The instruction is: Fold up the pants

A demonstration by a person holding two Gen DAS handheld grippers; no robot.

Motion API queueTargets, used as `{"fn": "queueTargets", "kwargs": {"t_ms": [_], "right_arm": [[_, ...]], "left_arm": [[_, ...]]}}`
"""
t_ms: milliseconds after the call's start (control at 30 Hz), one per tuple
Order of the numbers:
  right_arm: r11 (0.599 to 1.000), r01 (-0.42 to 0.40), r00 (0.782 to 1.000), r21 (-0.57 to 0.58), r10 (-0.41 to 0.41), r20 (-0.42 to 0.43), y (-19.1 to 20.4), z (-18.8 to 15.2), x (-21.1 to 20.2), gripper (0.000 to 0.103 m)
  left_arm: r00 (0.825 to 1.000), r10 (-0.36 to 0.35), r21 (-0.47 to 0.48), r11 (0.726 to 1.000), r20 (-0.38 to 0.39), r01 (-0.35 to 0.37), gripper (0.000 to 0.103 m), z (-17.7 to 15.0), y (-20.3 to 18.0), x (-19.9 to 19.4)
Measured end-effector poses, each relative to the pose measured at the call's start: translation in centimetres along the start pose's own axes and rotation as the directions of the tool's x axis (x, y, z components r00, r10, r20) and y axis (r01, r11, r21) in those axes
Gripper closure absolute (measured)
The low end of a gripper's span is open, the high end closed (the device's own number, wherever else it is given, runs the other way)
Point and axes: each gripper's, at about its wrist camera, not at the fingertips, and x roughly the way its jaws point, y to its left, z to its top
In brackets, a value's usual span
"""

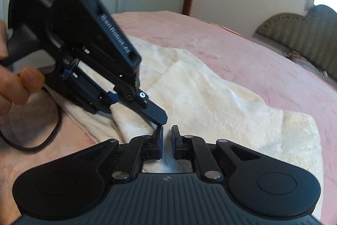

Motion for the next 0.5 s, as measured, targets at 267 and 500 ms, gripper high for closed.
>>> {"fn": "queueTargets", "kwargs": {"t_ms": [267, 500], "right_arm": [[0.999, 0.01, 1.0, 0.044, -0.01, -0.006, -0.4, 0.1, -0.6, 0.094], [1.0, 0.025, 0.999, 0.003, -0.025, -0.024, 1.0, 0.2, 0.3, 0.094]], "left_arm": [[1.0, 0.011, 0.057, 0.998, 0.009, -0.012, 0.081, -0.2, 0.0, -1.0], [0.988, 0.1, 0.134, 0.984, 0.118, -0.115, 0.065, 0.9, -1.0, -3.5]]}}
